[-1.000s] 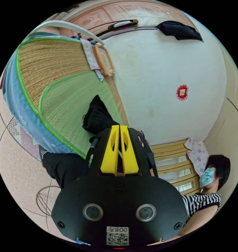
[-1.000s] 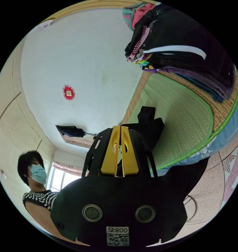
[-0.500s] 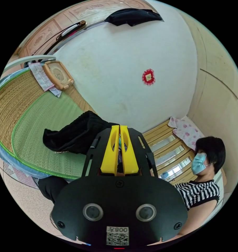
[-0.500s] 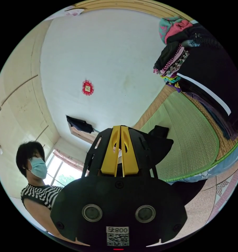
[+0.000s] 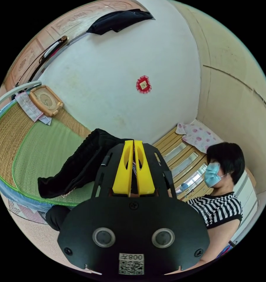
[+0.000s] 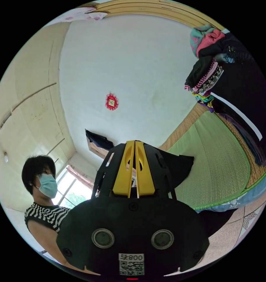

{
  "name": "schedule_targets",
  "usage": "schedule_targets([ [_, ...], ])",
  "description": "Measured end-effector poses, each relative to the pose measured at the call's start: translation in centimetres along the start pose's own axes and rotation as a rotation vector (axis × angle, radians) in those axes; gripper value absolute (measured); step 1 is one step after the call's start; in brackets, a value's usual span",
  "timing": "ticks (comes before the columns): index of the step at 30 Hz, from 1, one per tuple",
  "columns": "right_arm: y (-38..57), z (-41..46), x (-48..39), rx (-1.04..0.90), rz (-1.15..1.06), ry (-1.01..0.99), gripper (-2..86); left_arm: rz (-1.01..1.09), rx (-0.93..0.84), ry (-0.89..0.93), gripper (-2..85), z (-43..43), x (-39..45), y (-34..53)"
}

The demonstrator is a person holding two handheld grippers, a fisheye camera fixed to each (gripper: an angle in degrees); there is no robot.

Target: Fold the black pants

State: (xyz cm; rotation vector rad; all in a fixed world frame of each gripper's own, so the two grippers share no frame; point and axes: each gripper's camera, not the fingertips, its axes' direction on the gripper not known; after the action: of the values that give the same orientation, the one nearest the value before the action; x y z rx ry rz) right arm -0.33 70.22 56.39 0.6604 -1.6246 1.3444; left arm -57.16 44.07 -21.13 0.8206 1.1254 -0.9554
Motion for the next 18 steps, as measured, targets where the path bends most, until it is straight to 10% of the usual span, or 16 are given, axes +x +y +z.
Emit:
schedule_targets([
  [18,-1.9,-3.1,-0.2,0.017,-0.037,-0.027,-0.1,0.029,0.044,0.008,0.0,-3.6,4.1,5.6],
])
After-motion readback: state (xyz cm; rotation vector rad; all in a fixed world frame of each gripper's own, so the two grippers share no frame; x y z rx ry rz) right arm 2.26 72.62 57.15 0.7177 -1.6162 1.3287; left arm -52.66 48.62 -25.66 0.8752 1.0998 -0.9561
